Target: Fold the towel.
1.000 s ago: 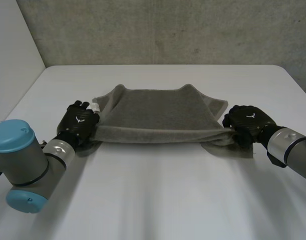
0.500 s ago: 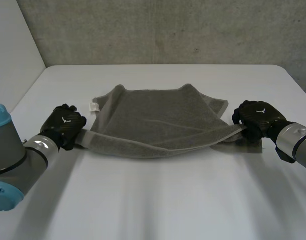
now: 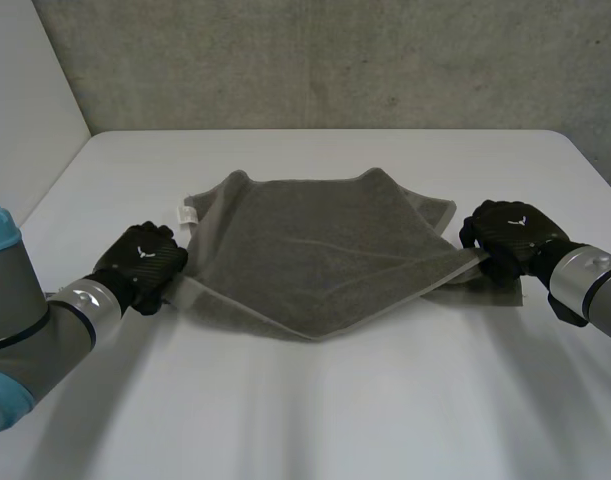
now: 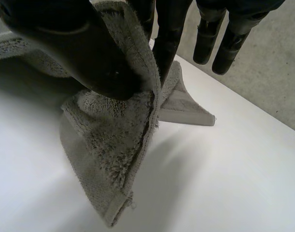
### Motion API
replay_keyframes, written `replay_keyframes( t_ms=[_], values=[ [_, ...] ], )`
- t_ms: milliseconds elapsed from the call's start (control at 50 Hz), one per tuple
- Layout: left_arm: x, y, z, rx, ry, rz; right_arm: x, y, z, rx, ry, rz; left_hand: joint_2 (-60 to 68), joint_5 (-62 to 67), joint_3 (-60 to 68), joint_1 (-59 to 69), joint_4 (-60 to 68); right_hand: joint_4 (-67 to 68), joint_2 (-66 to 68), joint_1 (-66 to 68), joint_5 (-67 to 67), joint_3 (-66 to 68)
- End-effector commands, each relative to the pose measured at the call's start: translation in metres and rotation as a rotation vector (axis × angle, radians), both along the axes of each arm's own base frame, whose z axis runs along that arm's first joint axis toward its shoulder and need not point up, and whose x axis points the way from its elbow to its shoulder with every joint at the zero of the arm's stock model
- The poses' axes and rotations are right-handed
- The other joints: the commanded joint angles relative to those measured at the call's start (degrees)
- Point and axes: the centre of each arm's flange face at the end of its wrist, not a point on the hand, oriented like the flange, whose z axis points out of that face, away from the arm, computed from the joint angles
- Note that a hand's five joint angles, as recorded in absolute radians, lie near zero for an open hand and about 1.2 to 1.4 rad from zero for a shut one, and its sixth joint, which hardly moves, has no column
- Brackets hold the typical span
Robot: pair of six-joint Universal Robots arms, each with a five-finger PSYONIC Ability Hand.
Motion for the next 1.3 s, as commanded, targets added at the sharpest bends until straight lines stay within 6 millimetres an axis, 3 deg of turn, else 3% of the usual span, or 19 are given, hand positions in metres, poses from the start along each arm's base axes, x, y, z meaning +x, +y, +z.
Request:
replay_keyframes(
  t_ms=[20,420,540,580,700,760,780,800,840,900,1020,1080,1120,1200,1220,1240,1260,1280,1300],
  values=[
    [0.0,0.005,0.003,0.036,-0.008,-0.002,0.0,0.003,0.003,0.007,-0.001,0.004,-3.9,-3.8,-3.0,-3.9,-3.4,-4.4,3.9,4.5,3.3,-2.5],
    [0.0,0.014,0.005,0.085,-0.021,-0.01,0.001,0.006,-0.002,0.035,0.004,0.007,-3.3,-3.1,-3.0,-3.2,-3.4,-4.4,3.9,4.5,3.3,-2.5],
    [-0.005,0.018,0.001,0.101,-0.015,-0.024,0.001,0.006,-0.003,0.038,0.007,0.006,11.7,11.8,-3.0,11.7,-3.4,-4.4,3.9,4.5,3.3,-2.5],
    [-0.008,0.02,0.001,0.103,-0.014,-0.036,0.001,0.006,-0.003,0.038,0.007,0.006,26.0,26.1,-3.0,26.0,-3.4,-4.4,3.9,4.5,3.3,-2.5],
    [-0.01,0.02,0.004,0.093,-0.016,-0.039,0.0,0.007,0.004,0.041,0.007,0.001,26.0,26.1,-3.0,26.0,-3.4,-4.4,3.9,4.5,3.3,-2.5],
    [-0.009,0.02,0.017,0.059,-0.008,-0.032,-0.005,0.013,0.022,0.045,0.017,-0.007,26.0,26.1,-3.0,26.0,-3.4,-4.4,3.9,4.5,3.3,-2.5],
    [-0.006,0.019,0.031,0.019,-0.001,-0.019,-0.006,0.019,0.035,0.04,0.033,-0.002,26.0,26.1,-3.0,26.0,-3.4,-4.4,3.9,4.5,3.3,-2.5],
    [-0.006,0.019,0.031,0.018,-0.001,-0.019,-0.007,0.027,0.046,0.047,0.055,0.009,26.0,26.1,-3.0,26.0,-3.4,-4.4,3.9,4.5,3.3,-2.5],
    [-0.002,0.021,0.057,-0.055,0.021,-0.001,-0.007,0.034,0.056,0.06,0.069,0.024,26.0,26.1,-3.0,26.0,-3.4,-4.4,3.9,4.5,3.3,-2.5],
    [0.006,0.02,0.074,-0.093,0.066,0.036,-0.015,0.041,0.067,0.099,0.098,0.021,26.0,26.1,-3.0,26.0,-3.4,-4.4,3.9,4.5,3.3,-2.5],
    [0.012,0.017,0.08,-0.082,0.134,0.083,-0.013,0.049,0.069,0.116,0.168,0.068,26.0,26.1,-3.0,26.0,-3.4,-4.4,3.9,4.5,3.3,-2.5],
    [0.013,0.011,0.073,-0.056,0.155,0.098,-0.016,0.043,0.06,0.106,0.234,0.088,26.0,26.1,-3.0,26.0,-3.4,-4.4,3.9,4.5,3.3,-2.5],
    [0.013,-0.007,0.054,-0.031,0.139,0.121,-0.015,0.027,0.049,0.104,0.278,0.099,26.0,26.1,-3.0,26.0,-3.4,-4.4,3.9,4.5,3.3,-2.5],
    [0.008,-0.028,0.045,-0.038,0.125,0.155,-0.01,0.004,0.046,0.082,0.315,0.069,26.0,26.1,-3.0,26.0,-3.4,-4.4,3.9,4.5,3.3,-2.5],
    [0.008,-0.042,0.047,-0.067,0.129,0.186,-0.004,-0.006,0.049,0.047,0.336,0.052,26.0,26.1,-3.0,26.0,-3.4,-4.4,3.9,4.5,3.3,-2.5],
    [0.008,-0.042,0.047,-0.068,0.129,0.187,0.004,-0.018,0.055,-0.016,0.348,0.04,26.0,26.1,-3.0,26.0,-3.4,-4.4,3.9,4.5,3.3,-2.5],
    [0.008,-0.058,0.051,-0.101,0.14,0.213,0.004,-0.018,0.056,-0.017,0.348,0.039,26.0,26.1,-3.0,26.0,-3.4,-4.4,3.9,4.5,3.3,-2.5],
    [0.004,-0.075,0.058,-0.142,0.159,0.223,0.013,-0.034,0.066,-0.109,0.344,0.021,26.0,26.1,-3.0,26.0,-3.4,-4.4,3.9,4.5,3.3,-2.5],
    [0.004,-0.075,0.058,-0.143,0.159,0.223,0.023,-0.053,0.08,-0.225,0.321,-0.001,26.0,26.1,-3.0,26.0,-3.4,-4.4,3.9,4.5,3.3,-2.5]
  ],
)
